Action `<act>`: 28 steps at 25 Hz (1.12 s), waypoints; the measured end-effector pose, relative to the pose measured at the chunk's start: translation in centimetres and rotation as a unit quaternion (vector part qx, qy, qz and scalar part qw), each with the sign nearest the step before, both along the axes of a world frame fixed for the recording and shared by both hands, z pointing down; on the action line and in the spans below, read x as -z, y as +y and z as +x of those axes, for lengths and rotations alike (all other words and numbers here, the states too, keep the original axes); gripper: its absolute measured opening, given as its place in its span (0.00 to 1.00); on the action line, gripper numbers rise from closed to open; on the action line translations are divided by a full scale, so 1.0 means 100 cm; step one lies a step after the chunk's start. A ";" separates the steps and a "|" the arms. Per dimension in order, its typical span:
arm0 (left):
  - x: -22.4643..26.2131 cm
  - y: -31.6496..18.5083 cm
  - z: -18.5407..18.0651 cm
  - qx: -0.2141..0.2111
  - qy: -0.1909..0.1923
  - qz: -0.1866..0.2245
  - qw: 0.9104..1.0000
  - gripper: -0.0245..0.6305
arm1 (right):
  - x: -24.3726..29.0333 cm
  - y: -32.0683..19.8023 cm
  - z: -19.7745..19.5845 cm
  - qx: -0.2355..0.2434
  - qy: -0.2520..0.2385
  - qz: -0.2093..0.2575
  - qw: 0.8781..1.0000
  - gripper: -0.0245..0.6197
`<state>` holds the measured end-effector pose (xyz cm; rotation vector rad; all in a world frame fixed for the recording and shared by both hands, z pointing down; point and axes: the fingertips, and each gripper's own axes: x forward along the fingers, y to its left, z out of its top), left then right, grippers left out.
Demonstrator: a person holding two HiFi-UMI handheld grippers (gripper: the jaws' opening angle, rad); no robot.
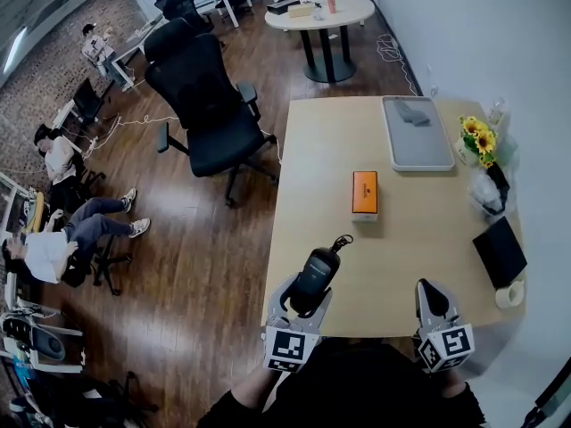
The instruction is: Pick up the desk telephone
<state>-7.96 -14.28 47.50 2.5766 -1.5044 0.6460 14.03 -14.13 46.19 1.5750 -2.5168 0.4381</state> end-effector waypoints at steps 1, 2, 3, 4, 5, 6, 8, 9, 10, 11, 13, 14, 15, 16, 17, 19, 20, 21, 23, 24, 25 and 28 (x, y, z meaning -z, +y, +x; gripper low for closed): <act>0.000 0.000 0.000 -0.001 0.000 0.000 1.000 0.44 | 0.001 -0.001 -0.001 0.001 -0.001 0.001 1.000 0.04; 0.000 0.000 0.001 -0.001 0.000 0.000 1.000 0.44 | 0.001 -0.001 -0.001 0.001 -0.002 0.001 1.000 0.04; 0.000 0.000 0.001 -0.001 0.000 0.000 1.000 0.44 | 0.001 -0.001 -0.001 0.001 -0.002 0.000 1.000 0.04; 0.000 0.001 0.001 -0.001 0.000 0.000 1.000 0.44 | 0.000 -0.001 -0.001 0.001 -0.002 -0.001 1.000 0.04; 0.000 0.001 0.000 -0.001 -0.002 0.000 1.000 0.44 | 0.000 -0.001 -0.001 0.001 -0.003 -0.002 1.000 0.04; 0.000 0.001 0.000 -0.002 -0.003 0.000 1.000 0.44 | 0.000 -0.001 -0.001 0.001 -0.004 -0.003 1.000 0.04; 0.000 0.000 0.000 -0.003 -0.005 0.001 1.000 0.44 | -0.001 -0.002 -0.002 0.003 -0.004 -0.003 1.000 0.04; 0.001 -0.001 -0.001 -0.003 -0.005 0.002 1.000 0.44 | -0.001 -0.002 -0.002 0.004 -0.003 -0.003 1.000 0.04; 0.002 -0.002 -0.001 -0.002 -0.005 0.004 1.000 0.44 | 0.000 -0.003 -0.002 0.005 -0.003 -0.004 1.000 0.04; 0.003 -0.002 -0.002 -0.001 -0.004 0.005 1.000 0.44 | 0.001 -0.003 -0.003 0.006 -0.003 -0.004 1.000 0.04; 0.005 -0.002 -0.002 0.000 -0.003 0.003 1.000 0.44 | 0.003 -0.003 -0.006 0.010 -0.003 -0.005 1.000 0.04; 0.006 -0.002 -0.003 0.001 -0.002 0.002 1.000 0.44 | 0.003 -0.002 -0.007 0.012 -0.003 -0.005 1.000 0.04; 0.007 -0.003 -0.003 0.001 -0.002 0.003 1.000 0.44 | 0.002 -0.002 -0.007 0.014 -0.003 -0.005 1.000 0.04; 0.007 -0.004 -0.003 0.002 -0.002 0.006 1.000 0.44 | 0.001 -0.003 -0.006 0.014 -0.003 -0.005 1.000 0.04; 0.007 -0.006 -0.004 0.003 -0.002 0.010 1.000 0.44 | 0.000 -0.004 -0.006 0.013 -0.002 -0.005 1.000 0.04; 0.006 -0.008 -0.005 0.006 -0.002 0.014 1.000 0.44 | -0.005 -0.006 -0.004 0.010 -0.003 -0.006 1.000 0.04; 0.006 -0.007 -0.005 0.007 0.000 0.012 1.000 0.44 | -0.006 -0.006 -0.003 0.008 -0.005 -0.006 1.000 0.04; 0.006 -0.006 -0.005 0.008 0.002 0.010 1.000 0.44 | -0.004 -0.007 -0.003 0.007 -0.006 -0.005 1.000 0.04; 0.008 -0.005 -0.006 0.010 0.003 0.009 1.000 0.44 | 0.001 -0.008 -0.005 0.008 -0.006 -0.003 1.000 0.04; 0.009 -0.005 -0.006 0.010 0.002 0.011 1.000 0.44 | 0.002 -0.008 -0.006 0.010 -0.004 -0.002 1.000 0.04; 0.010 -0.005 -0.007 0.011 0.002 0.012 1.000 0.44 | 0.002 -0.009 -0.008 0.013 -0.003 -0.002 1.000 0.04; 0.010 -0.003 -0.009 0.015 0.003 0.012 1.000 0.44 | 0.003 -0.009 -0.010 0.018 -0.004 0.000 1.000 0.04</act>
